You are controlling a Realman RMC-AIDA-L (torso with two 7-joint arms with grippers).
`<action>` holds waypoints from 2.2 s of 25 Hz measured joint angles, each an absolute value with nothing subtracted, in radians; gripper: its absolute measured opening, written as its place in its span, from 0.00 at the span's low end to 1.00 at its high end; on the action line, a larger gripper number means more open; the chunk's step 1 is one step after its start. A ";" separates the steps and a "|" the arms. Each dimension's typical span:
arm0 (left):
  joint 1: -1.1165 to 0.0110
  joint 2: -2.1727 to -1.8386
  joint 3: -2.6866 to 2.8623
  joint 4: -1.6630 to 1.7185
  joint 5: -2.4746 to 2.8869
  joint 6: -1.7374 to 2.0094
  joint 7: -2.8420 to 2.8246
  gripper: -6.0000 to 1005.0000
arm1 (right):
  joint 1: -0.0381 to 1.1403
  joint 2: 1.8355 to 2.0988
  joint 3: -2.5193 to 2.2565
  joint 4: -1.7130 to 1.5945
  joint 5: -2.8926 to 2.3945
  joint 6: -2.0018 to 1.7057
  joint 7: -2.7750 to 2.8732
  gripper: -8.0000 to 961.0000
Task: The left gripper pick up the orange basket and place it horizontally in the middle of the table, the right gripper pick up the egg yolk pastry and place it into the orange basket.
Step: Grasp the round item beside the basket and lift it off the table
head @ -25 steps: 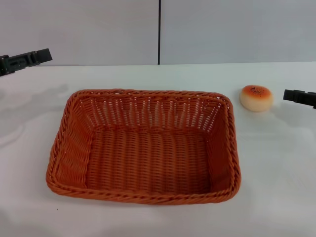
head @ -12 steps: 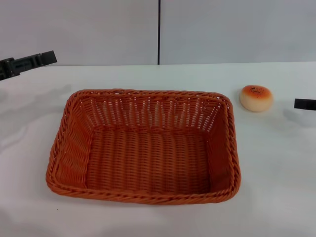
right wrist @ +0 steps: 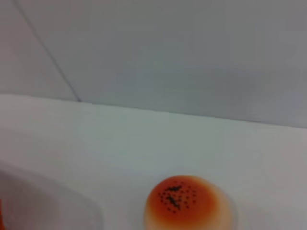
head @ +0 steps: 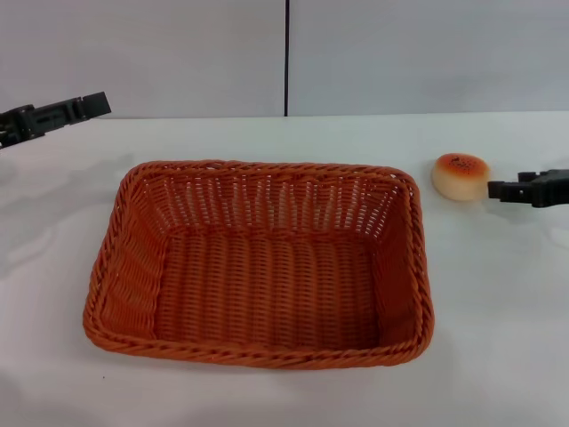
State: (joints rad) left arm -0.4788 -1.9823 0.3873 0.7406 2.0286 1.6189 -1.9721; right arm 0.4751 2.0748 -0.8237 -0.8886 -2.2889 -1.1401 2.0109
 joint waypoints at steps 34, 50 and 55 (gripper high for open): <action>-0.513 -1.984 0.387 0.702 2.029 1.557 -1.971 0.70 | 0.608 2.069 -0.860 -0.710 -2.239 -1.031 1.901 0.58; -0.515 -1.985 0.385 0.702 2.029 1.557 -1.971 0.70 | 0.547 2.075 -0.876 -0.830 -2.238 -1.051 1.919 0.28; -0.516 -1.986 0.385 0.702 2.028 1.557 -1.971 0.70 | 0.507 2.075 -0.885 -0.935 -2.203 -1.116 1.940 0.24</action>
State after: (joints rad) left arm -0.5155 -1.9862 0.3850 0.7025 2.0279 1.5571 -1.9712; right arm 0.5074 2.0752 -0.8849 -0.9350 -2.2033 -1.1158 1.9397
